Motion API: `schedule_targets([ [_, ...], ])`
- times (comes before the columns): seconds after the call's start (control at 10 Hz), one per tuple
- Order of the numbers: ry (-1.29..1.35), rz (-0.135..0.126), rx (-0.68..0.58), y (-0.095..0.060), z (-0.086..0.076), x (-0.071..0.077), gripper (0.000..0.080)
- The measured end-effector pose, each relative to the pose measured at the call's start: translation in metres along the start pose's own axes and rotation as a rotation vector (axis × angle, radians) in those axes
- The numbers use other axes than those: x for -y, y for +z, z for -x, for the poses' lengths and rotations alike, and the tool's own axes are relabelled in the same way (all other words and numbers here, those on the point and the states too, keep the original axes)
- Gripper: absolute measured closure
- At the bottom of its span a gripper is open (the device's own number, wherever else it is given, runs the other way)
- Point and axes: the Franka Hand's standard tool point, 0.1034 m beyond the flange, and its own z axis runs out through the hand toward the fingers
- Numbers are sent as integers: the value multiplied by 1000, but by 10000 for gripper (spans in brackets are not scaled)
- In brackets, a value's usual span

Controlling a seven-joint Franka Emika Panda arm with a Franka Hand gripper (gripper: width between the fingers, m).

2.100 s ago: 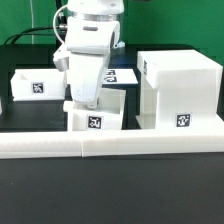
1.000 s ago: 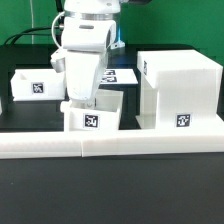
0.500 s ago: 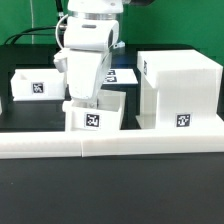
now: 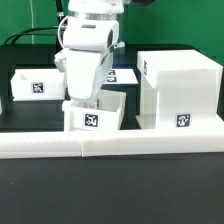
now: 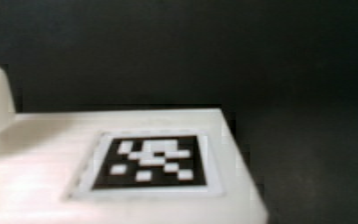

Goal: Assemble drawer

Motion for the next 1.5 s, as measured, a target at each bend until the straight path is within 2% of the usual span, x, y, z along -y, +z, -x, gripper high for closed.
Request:
schedule_targets([
  [0.2, -30, -8, 4, 0, 0, 1, 757],
  [0.3, -68, -26, 13, 1, 0, 4, 757],
  [0.5, -57, -2, 6, 2, -1, 3, 757],
  [0.9, -55, -6, 7, 2, 0, 4, 757],
  [1.1, -99, -35, 20, 1, -5, 0, 757],
  [1.5, -95, -34, 19, 2, -3, 1, 757],
])
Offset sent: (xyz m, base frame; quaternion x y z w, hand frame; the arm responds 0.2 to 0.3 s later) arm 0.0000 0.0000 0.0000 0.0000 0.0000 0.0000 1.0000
